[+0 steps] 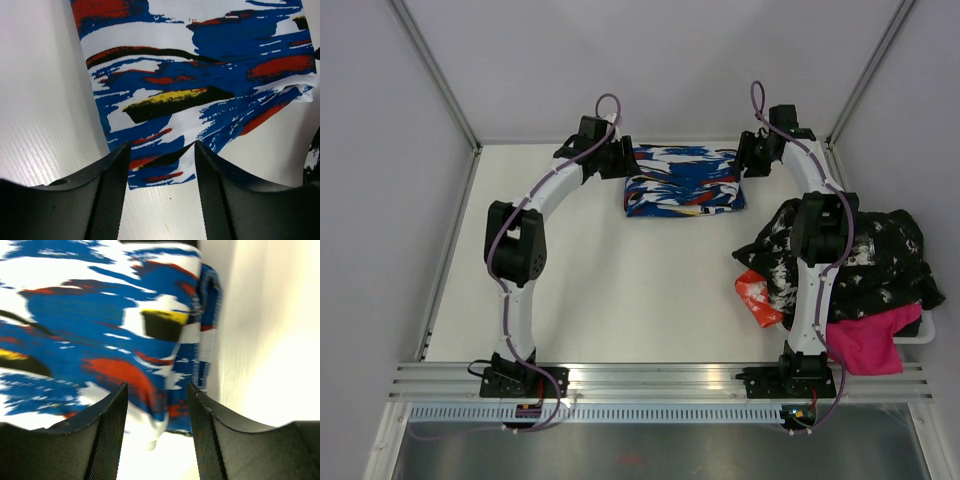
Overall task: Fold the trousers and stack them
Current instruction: Fold the trousers
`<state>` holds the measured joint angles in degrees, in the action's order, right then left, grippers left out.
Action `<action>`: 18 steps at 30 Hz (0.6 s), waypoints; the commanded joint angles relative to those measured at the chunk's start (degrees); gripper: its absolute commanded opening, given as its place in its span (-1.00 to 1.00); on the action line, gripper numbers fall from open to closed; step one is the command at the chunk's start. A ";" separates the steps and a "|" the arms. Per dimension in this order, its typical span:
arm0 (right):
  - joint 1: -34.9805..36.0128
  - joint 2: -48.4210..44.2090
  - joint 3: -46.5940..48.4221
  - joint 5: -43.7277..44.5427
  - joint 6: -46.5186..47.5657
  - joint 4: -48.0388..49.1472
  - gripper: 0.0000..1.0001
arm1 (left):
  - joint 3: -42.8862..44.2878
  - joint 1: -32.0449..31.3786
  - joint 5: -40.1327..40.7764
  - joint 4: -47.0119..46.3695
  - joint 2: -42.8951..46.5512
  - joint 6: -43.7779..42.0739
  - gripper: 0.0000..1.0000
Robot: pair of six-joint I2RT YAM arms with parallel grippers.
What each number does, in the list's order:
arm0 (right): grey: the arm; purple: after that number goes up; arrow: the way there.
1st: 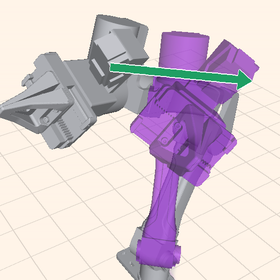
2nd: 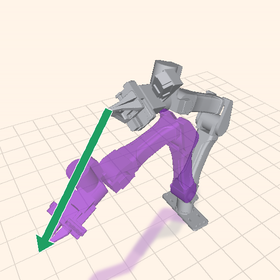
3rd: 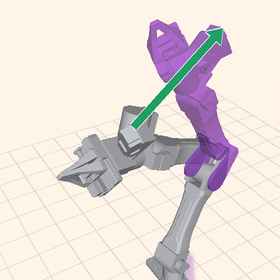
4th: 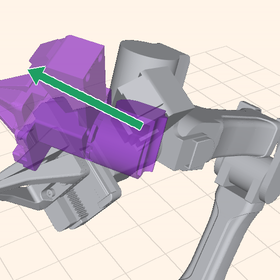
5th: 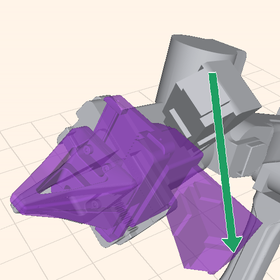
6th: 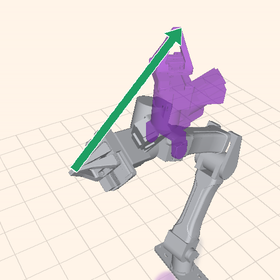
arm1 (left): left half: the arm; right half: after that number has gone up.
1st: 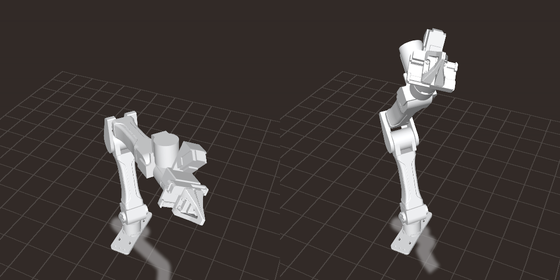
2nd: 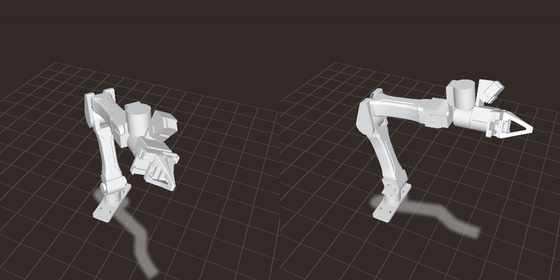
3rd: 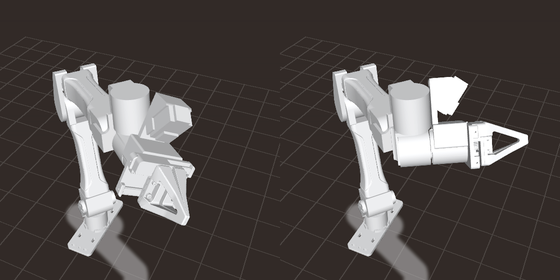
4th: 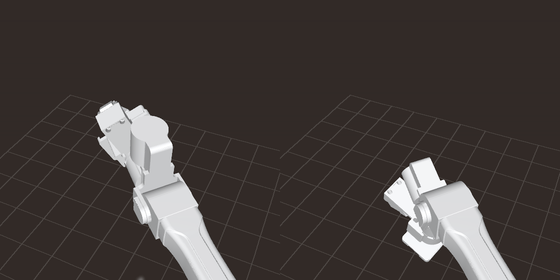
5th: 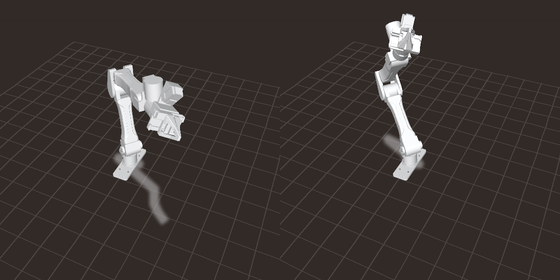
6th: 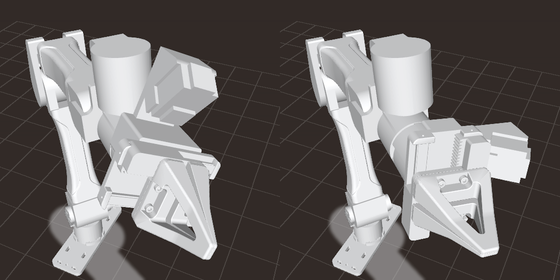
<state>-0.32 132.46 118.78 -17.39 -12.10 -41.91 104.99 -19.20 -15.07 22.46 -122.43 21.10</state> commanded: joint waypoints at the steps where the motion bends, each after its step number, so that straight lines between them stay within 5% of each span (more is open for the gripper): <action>1: 0.67 -4.13 4.88 -5.10 0.68 -2.82 0.14 | 4.34 -0.48 1.45 -0.92 -1.75 -2.73 0.16; 6: 0.76 -10.38 -3.45 -11.96 -1.61 4.37 0.06 | 7.95 -1.54 0.31 -3.21 -4.65 0.69 -0.02; 9: 1.46 -11.44 -9.17 -11.79 -2.40 9.12 -0.32 | 8.48 -1.98 -0.83 -4.79 -6.94 2.89 -0.17; 13: 2.07 -6.97 -11.56 -13.02 -3.02 11.68 -0.93 | 9.35 -2.07 -4.25 -8.57 -10.28 5.52 -0.67; 15: 2.07 -4.77 -11.12 -13.02 -1.97 9.84 -1.00 | 10.49 -2.16 -6.01 -8.57 -12.30 7.10 -0.91; 18: 2.07 -5.19 -13.22 -11.89 0.84 6.85 -1.00 | 9.63 -2.51 -10.14 -8.83 -12.31 7.99 -0.95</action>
<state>1.76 126.65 107.61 -28.60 -14.13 -33.54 113.10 -21.32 -19.70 16.71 -134.67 26.20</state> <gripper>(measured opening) 0.003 0.026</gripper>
